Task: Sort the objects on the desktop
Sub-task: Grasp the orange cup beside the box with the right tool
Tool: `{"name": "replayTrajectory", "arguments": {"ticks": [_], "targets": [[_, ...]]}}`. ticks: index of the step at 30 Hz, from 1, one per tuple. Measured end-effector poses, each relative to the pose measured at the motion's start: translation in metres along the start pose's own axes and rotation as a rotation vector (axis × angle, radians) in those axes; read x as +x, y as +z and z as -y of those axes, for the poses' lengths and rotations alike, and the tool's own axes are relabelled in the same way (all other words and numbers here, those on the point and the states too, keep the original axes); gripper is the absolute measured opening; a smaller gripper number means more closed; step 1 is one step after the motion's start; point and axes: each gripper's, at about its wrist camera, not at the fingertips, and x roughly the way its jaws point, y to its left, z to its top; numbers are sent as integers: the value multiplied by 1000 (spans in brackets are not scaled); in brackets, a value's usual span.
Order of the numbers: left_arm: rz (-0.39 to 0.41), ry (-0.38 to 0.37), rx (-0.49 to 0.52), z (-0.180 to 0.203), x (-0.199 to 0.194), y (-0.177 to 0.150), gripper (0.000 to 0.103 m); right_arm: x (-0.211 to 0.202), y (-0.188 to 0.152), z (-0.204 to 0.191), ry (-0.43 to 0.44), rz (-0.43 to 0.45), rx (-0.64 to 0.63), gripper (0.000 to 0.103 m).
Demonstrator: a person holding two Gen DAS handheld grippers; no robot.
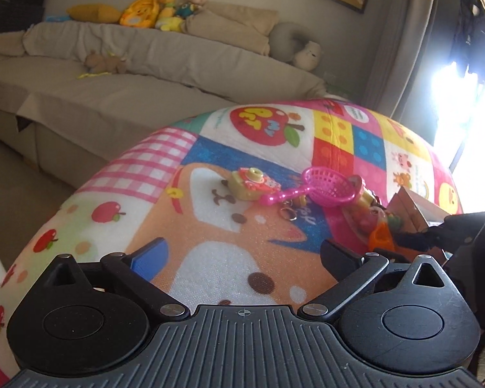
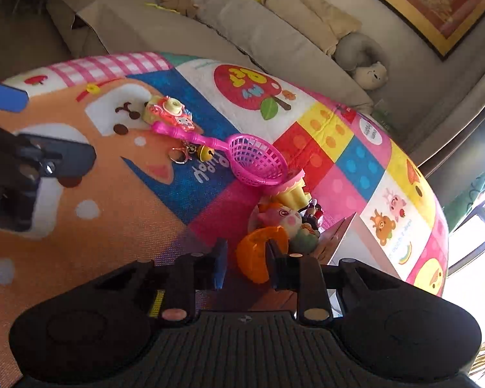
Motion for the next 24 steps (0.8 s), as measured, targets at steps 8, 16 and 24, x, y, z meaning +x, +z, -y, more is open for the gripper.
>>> {"name": "replayTrajectory", "arguments": {"ticks": [8, 16, 24], "targets": [[8, -9, -9, -2, -1, 0, 103, 3, -6, 0, 83, -35, 20, 8], [-13, 7, -17, -2, 3, 0, 103, -99, -54, 32, 282, 48, 161, 8], [-44, 4, 179, 28, 9, -3, 103, -117, -125, 66, 191, -20, 331, 8]]}}
